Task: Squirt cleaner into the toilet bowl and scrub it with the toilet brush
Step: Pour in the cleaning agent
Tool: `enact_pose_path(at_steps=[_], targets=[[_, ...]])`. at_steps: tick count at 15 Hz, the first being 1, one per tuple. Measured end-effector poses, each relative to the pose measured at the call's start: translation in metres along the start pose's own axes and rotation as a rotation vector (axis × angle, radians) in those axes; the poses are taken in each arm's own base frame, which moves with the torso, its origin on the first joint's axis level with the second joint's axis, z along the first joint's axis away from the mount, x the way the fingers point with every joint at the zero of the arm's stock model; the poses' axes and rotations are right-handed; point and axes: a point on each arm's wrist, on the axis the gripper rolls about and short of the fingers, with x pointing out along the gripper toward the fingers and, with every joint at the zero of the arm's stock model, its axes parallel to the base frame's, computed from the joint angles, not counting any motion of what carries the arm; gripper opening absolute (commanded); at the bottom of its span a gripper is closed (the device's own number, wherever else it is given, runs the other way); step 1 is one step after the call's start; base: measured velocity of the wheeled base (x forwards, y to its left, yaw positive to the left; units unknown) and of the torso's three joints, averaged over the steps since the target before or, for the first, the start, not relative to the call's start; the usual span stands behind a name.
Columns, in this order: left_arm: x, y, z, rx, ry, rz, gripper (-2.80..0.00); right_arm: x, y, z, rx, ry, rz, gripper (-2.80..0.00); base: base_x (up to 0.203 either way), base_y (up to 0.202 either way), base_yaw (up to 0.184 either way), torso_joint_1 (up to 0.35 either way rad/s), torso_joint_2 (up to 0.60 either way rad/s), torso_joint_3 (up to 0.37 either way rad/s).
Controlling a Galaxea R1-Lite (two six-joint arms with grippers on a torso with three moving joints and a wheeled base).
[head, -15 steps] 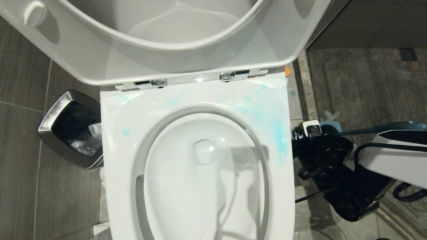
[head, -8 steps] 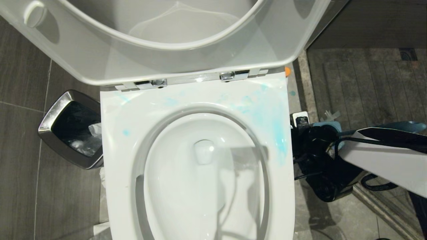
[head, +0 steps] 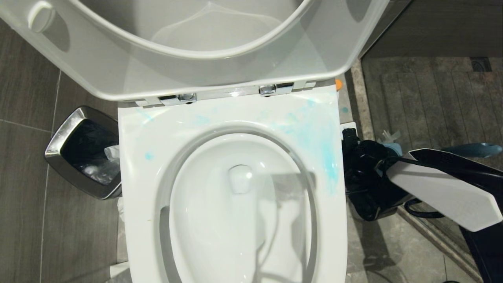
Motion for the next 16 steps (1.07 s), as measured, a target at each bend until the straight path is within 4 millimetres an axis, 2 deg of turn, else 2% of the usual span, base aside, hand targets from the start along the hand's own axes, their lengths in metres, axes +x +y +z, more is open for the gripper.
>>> enact_pose_path(at_steps=[7,16], targets=[[0.0,0.0,0.0,-0.001,0.0,0.0,-2.8,0.038,-0.003,-0.008,-0.062,-0.168,0.0,0.0,0.0,0.0,0.0,0.0,0.0,0.0],[0.0,0.0,0.0,-0.001,0.0,0.0,-2.8,0.069,-0.001,-0.015,-0.098,-0.36,-0.055,0.0,0.0,0.0,0.0,0.0,0.0,0.0]])
